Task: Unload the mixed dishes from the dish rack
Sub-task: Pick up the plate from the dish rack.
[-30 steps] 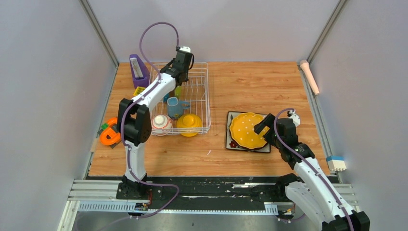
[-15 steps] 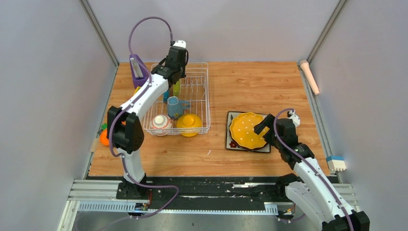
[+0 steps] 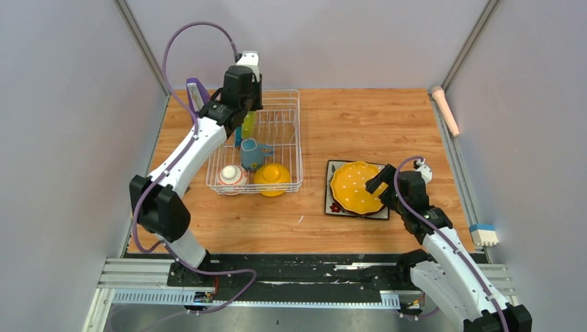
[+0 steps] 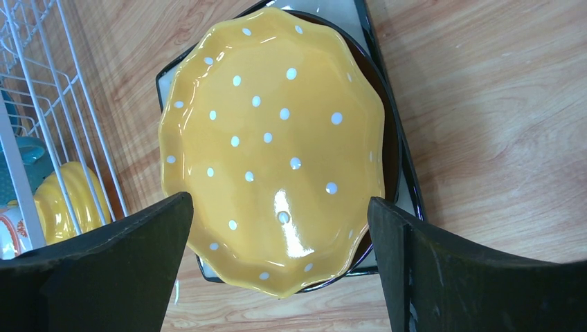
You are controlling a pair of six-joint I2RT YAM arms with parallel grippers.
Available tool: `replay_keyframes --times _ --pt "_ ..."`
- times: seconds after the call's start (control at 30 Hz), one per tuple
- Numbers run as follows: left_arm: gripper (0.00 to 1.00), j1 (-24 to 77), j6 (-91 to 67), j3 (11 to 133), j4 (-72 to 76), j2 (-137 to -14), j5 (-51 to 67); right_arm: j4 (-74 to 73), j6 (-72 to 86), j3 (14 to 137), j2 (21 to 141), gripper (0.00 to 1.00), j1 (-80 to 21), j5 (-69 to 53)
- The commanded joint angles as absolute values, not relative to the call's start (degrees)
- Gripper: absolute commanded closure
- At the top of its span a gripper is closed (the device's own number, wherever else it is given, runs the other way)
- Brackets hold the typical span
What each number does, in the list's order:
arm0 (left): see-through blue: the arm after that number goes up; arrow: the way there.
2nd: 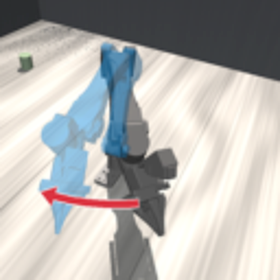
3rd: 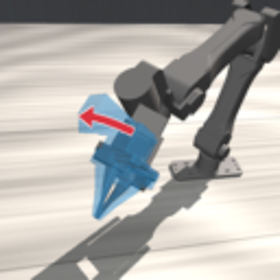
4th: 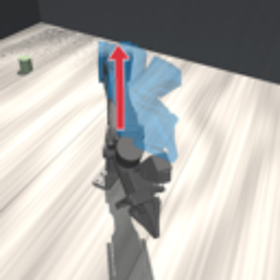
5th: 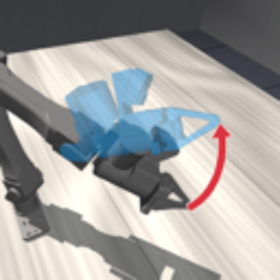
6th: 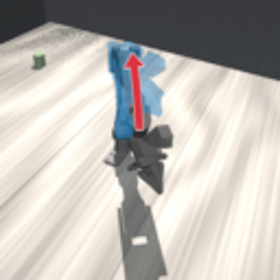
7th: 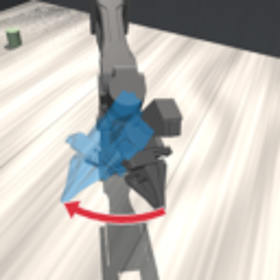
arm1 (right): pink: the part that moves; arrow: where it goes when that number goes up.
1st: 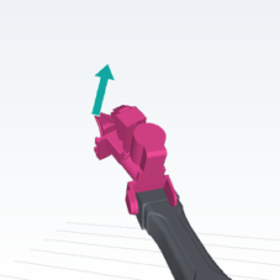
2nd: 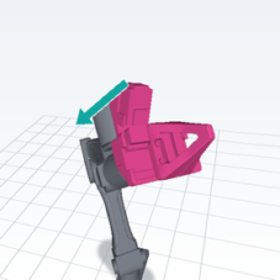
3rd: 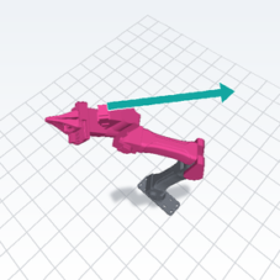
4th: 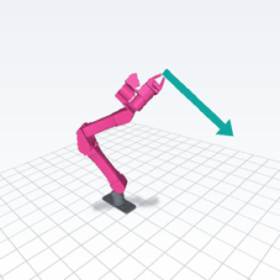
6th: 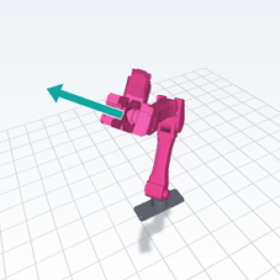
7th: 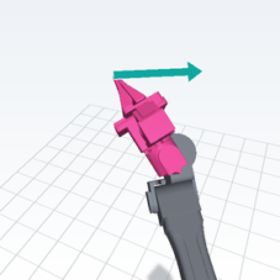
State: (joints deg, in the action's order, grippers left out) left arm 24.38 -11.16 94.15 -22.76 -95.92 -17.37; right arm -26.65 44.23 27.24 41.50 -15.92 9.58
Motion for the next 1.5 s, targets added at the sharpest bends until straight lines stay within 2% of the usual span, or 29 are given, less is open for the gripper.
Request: replay_keyframes --times 0.0,0.3,0.53,0.7,0.87,1.03,1.47 --pt "1.0 24.69 -8.15 90.83 -7.22 -86.09 -8.1 -24.7 43.65 27.25 39.87 0.0 -15.74 10.79" --pt "1.0 25.63 2.14 86.64 -3.71 -80.24 10.7 -24.77 43.76 27.16 38.31 0.0 -15.76 11.27" --pt "1.0 35.32 29.85 81.59 -6.91 -75.43 20.81 -25.49 44.24 30.36 37.65 0.0 -15.78 10.64" --pt "1.0 44.87 42.83 75.67 -9.53 -71.7 20.57 -27.65 46.95 37.63 38.5 0.0 -15.81 8.12" --pt "1.0 49.62 50.32 72.29 -12.98 -69.94 19.04 -29.33 50.71 43.08 39.77 0.0 -15.77 3.95" --pt "1.0 56.32 57.09 67.05 -13.5 -68.56 15.63 -29.37 54.87 46.52 41.32 0.0 -15.81 -5.31" --pt "1.0 67.08 67.06 56.15 -1.07 -66.33 3.26 -29.36 57.23 44.17 47.98 0.05 -15.74 -26.7"
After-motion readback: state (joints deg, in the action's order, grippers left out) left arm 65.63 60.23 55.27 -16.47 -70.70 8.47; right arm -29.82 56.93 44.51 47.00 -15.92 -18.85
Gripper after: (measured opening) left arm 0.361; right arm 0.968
